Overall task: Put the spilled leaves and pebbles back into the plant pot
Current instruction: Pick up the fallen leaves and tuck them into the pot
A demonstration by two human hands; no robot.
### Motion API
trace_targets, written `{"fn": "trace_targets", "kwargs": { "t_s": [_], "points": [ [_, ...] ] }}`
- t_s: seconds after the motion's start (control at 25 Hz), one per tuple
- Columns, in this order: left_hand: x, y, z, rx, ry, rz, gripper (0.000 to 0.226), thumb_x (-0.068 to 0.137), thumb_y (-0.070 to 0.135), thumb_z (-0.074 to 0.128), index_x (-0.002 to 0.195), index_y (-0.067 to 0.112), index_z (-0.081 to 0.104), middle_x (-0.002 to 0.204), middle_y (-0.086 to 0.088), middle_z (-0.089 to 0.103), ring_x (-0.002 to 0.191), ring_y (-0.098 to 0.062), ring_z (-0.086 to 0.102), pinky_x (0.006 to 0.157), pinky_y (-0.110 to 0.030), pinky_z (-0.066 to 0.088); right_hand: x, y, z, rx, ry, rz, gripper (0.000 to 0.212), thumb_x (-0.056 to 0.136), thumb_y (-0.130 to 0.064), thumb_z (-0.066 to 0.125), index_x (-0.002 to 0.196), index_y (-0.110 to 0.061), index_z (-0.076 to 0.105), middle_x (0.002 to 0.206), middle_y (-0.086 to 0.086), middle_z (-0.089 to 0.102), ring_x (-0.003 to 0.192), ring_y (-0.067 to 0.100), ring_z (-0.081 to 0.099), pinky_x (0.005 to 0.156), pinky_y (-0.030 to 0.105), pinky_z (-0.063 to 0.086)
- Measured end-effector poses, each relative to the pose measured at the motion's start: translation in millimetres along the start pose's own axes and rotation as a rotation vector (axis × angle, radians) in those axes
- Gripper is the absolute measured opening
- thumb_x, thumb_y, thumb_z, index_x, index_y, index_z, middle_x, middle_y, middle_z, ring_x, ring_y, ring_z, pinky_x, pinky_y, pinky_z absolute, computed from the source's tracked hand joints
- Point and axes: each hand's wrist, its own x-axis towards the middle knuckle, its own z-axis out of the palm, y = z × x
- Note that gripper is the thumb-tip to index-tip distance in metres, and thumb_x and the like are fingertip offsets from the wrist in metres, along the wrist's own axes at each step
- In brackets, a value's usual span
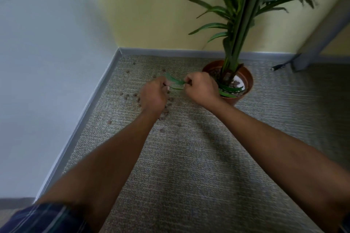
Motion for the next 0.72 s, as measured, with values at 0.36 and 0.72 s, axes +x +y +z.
{"fn": "trace_targets", "kwargs": {
  "t_s": [0.36, 0.72],
  "points": [
    [31.3, 88.6, 40.3, 0.042, -0.171, 0.259, 0.009, 0.096, 0.016, 0.073, 0.09, 0.022, 0.073, 0.093, -0.001, 0.075, 0.09, -0.025, 0.07, 0.076, -0.041, 0.06, -23.7, 75.2, -61.4, -0.27, 0.106, 0.107, 0.017, 0.093, -0.022, 0.069, 0.102, -0.024, 0.084, 0.1, 0.007, 0.08, 0.099, 0.033, 0.075, 0.078, 0.039, 0.06],
    [37.8, 107.5, 72.1, 0.256, -0.297, 0.409, 0.017, 0.095, 0.012, 0.074, 0.103, 0.027, 0.077, 0.113, -0.01, 0.072, 0.105, -0.033, 0.07, 0.085, -0.04, 0.057, -27.2, 124.9, -80.0, -0.62, -0.047, 0.003, 0.024, 0.095, -0.022, 0.077, 0.115, -0.033, 0.082, 0.114, 0.005, 0.077, 0.115, 0.03, 0.062, 0.099, 0.044, 0.044]
  ]
}}
